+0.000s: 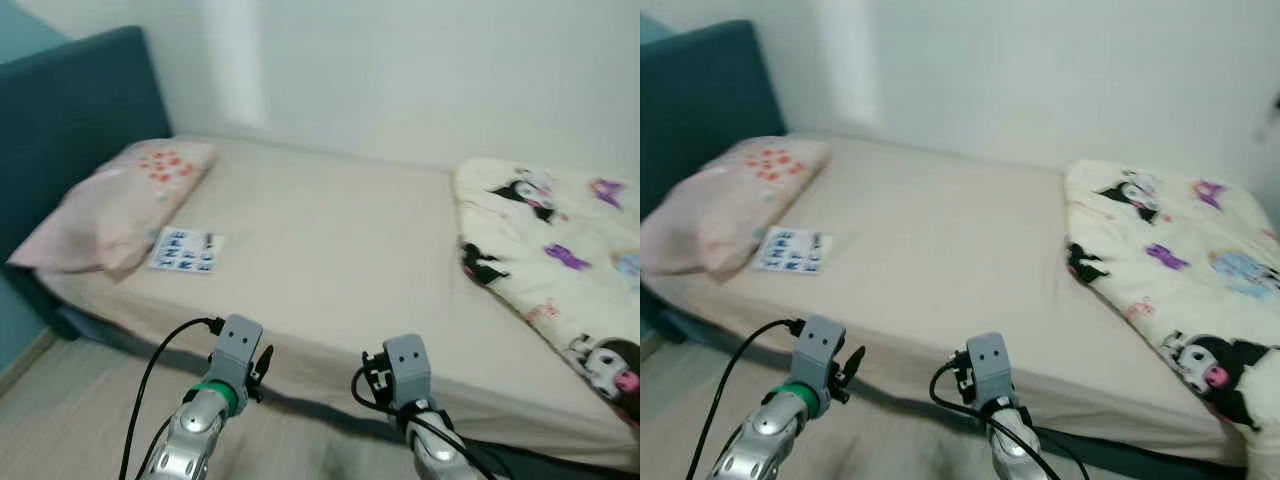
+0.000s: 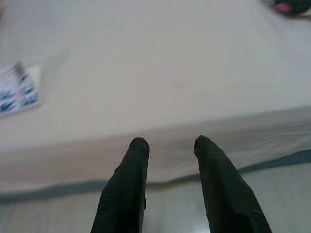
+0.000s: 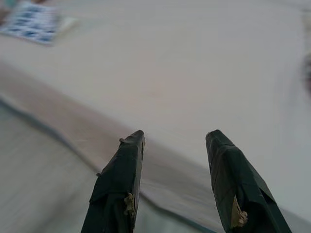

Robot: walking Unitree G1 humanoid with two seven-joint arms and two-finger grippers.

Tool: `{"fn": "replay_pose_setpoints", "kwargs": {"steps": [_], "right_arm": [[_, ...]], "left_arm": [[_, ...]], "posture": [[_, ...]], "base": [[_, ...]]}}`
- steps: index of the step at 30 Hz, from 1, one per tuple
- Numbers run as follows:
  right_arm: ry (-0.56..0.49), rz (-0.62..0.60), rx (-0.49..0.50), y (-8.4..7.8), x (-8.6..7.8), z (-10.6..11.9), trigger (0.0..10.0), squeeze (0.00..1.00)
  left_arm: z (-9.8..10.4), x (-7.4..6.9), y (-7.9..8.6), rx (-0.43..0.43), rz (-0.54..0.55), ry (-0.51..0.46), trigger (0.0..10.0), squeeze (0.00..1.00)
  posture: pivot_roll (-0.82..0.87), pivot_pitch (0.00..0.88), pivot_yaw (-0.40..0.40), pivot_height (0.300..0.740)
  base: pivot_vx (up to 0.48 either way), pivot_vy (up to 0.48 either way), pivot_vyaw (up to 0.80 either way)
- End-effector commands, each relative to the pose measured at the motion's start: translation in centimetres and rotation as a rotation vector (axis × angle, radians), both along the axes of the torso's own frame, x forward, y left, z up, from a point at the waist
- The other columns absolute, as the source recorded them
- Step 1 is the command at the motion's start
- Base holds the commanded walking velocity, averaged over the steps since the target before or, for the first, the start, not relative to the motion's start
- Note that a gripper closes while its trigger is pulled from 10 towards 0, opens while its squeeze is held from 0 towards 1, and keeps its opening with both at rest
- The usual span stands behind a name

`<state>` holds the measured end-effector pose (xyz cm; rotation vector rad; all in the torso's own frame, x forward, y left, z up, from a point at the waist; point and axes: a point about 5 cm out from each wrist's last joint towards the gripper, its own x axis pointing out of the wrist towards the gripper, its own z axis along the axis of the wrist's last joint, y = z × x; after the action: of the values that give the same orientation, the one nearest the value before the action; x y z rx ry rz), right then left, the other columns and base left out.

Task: Clean up the room

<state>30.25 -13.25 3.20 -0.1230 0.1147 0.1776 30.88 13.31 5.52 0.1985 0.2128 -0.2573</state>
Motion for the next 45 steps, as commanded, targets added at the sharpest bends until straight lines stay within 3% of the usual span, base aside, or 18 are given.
{"fn": "replay_pose_setpoints", "kwargs": {"steps": [1,6,10,18,25,33,45], "right_arm": [[0.018,-0.006,0.002,0.0,-0.2,-0.4,10.0,0.00],[-0.008,0.004,-0.030,0.0,-0.2,-0.1,10.0,0.00],[-0.084,0.071,-0.066,1.1,0.3,1.2,10.0,0.00],[-0.096,0.132,-0.055,1.3,0.6,1.7,10.0,0.00],[-0.107,0.144,-0.055,1.2,1.1,2.4,10.0,0.00],[-0.119,0.147,-0.011,2.4,1.0,2.6,10.0,0.00],[-0.094,0.117,-0.012,1.5,0.7,1.9,10.0,0.00]], "left_arm": [[-0.8,-0.4,0.1,0.015,-0.003,0.035,10.0,0.00],[-1.2,-0.5,0.4,0.016,0.012,0.052,10.0,0.00],[-1.6,-0.2,1.7,-0.001,0.124,0.074,10.0,0.00],[-1.7,-0.6,2.6,0.001,0.217,0.050,10.0,0.00],[-1.0,-1.1,2.4,0.049,0.187,-0.024,10.0,0.00],[-0.2,-0.5,2.4,0.088,0.156,-0.067,10.0,0.00],[0.1,-0.5,1.7,0.084,0.116,-0.082,10.0,0.00]], "posture": [[-0.10,0.000,0.094,0.740],[-0.10,0.000,0.094,0.740],[-0.10,0.000,0.065,0.740],[-0.08,0.009,0.004,0.740],[-0.08,0.010,-0.002,0.740],[-0.08,0.002,0.025,0.740],[-0.09,0.006,0.033,0.740]], "base": [[0.000,0.000,-0.79],[0.000,0.000,-0.80],[0.000,0.000,0.00],[0.000,0.000,0.00],[0.000,0.000,0.00],[0.000,0.000,0.00],[0.000,-0.307,0.00]]}}
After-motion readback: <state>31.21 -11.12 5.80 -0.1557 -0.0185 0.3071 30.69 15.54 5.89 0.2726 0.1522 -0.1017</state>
